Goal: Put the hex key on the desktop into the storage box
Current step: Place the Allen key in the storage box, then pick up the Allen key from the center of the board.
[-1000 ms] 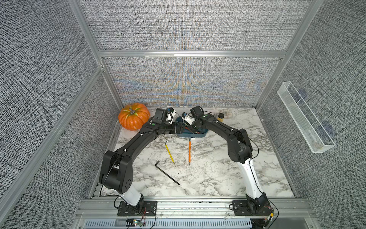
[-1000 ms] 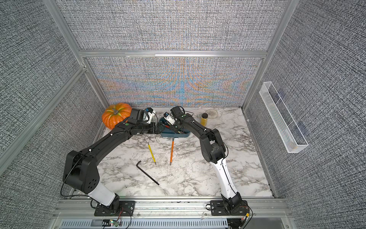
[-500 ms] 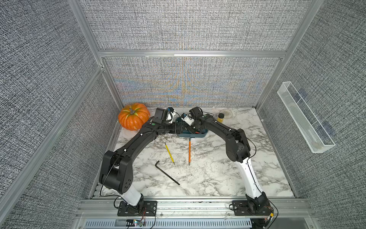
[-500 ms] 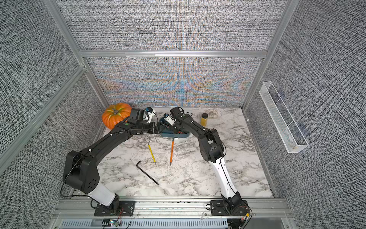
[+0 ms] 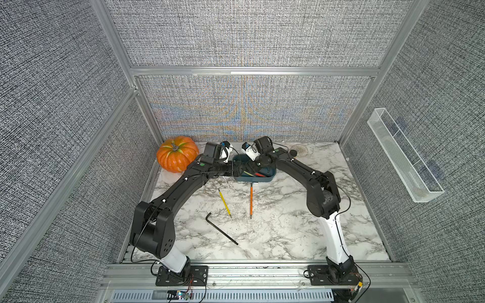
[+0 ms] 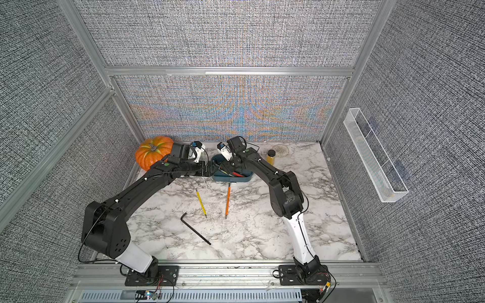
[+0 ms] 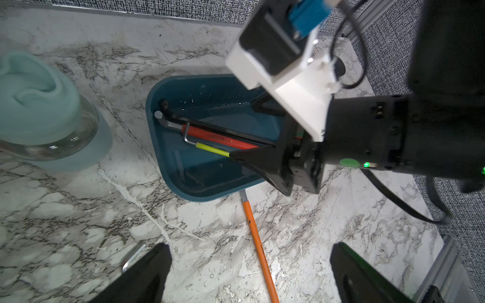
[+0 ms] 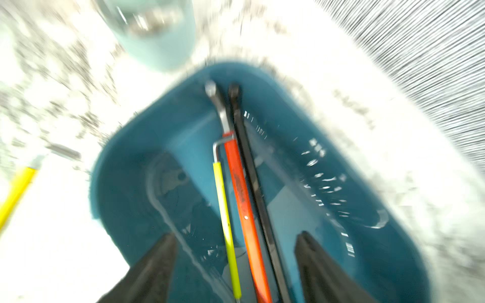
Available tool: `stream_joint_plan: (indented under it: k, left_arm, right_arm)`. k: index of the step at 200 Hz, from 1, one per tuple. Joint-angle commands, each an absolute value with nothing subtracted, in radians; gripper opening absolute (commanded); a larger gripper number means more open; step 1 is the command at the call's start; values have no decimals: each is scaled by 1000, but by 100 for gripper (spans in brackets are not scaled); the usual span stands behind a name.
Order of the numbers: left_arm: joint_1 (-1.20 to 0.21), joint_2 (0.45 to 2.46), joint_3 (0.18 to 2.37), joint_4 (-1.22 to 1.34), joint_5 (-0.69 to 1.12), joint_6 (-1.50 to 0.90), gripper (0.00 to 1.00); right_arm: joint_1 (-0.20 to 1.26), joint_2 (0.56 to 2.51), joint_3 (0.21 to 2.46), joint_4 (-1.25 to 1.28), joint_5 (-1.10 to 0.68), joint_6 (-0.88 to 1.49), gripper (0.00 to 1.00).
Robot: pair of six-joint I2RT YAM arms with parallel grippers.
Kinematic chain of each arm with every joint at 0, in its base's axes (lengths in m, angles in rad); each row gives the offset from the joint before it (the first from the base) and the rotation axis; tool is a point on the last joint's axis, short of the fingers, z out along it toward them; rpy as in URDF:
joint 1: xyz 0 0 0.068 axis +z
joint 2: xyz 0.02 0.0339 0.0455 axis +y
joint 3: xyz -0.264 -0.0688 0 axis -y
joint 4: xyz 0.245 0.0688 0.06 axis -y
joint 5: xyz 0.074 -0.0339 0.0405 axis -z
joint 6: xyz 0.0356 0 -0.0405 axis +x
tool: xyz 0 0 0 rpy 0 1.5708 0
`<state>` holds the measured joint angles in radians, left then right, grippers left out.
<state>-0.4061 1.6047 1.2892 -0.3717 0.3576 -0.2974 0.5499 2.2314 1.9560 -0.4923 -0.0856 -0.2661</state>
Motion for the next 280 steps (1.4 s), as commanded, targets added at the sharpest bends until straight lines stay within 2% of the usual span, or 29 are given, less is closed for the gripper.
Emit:
stream_joint_plan:
  k: [1, 35, 87, 122, 161, 195, 280]
  left_arm:
    - [-406, 1590, 1287, -368, 346, -304, 100]
    - [-406, 1561, 1278, -369, 326, -309, 100]
    - [-406, 1510, 1226, -367, 295, -304, 100]
    - [-404, 1497, 1213, -367, 290, -305, 100]
    - [-405, 1507, 1213, -358, 308, -317, 100]
    - [-404, 1496, 1207, -356, 311, -327, 100]
    - [-405, 1477, 1180, -352, 307, -328, 100]
  right_arm:
    - [548, 2173, 1925, -386, -84, -185, 79]
    - [551, 2074, 1891, -399, -108, -90, 79]
    - [581, 1798, 1560, -324, -138, 120, 81]
    - [728, 1690, 1429, -398, 35, 188, 81]
    - [833, 1746, 1335, -438, 99, 349, 81]
    - [837, 1801, 1300, -410, 77, 445, 78]
    - [840, 1977, 1393, -458, 104, 525, 74]
